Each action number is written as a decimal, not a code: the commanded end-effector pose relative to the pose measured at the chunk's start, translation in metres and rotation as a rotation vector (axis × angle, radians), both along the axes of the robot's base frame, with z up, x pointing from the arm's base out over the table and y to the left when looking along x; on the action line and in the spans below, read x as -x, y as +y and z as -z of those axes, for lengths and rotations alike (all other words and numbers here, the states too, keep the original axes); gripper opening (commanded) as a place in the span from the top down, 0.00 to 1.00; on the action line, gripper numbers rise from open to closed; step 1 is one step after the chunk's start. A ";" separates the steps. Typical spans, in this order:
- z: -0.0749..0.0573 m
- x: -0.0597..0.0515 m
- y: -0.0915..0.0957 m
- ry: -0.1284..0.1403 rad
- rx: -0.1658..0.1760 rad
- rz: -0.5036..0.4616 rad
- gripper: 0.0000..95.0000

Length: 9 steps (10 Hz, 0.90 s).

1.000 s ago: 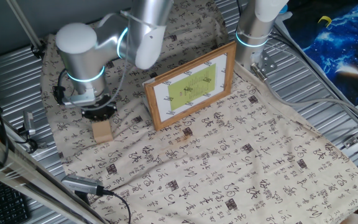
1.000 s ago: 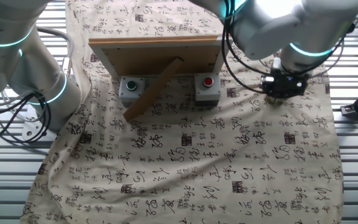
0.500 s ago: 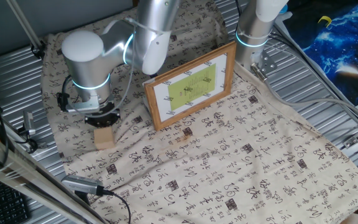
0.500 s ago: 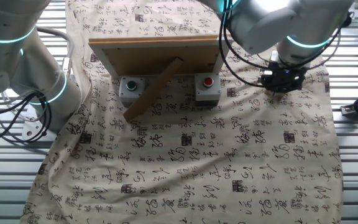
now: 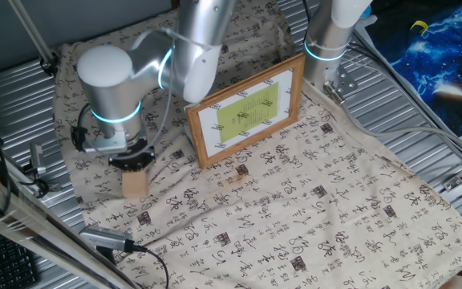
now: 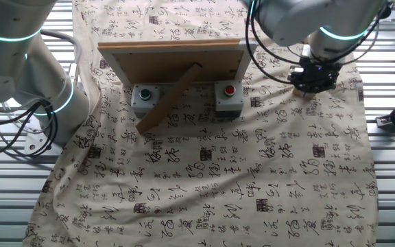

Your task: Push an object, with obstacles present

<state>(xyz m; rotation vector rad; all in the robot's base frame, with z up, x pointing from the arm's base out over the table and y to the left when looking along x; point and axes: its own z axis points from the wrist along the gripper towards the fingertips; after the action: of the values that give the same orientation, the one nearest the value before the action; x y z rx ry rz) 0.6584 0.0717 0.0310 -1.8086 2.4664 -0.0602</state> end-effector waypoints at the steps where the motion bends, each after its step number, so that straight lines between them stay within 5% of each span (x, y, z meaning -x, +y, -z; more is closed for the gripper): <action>1: 0.001 -0.001 0.009 -0.001 -0.001 0.012 1.00; 9: -0.004 -0.008 0.049 0.008 0.005 0.048 1.00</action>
<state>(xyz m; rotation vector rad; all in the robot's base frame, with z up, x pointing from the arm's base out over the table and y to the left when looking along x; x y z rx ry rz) 0.6650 0.1217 0.0350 -1.7554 2.5204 -0.0609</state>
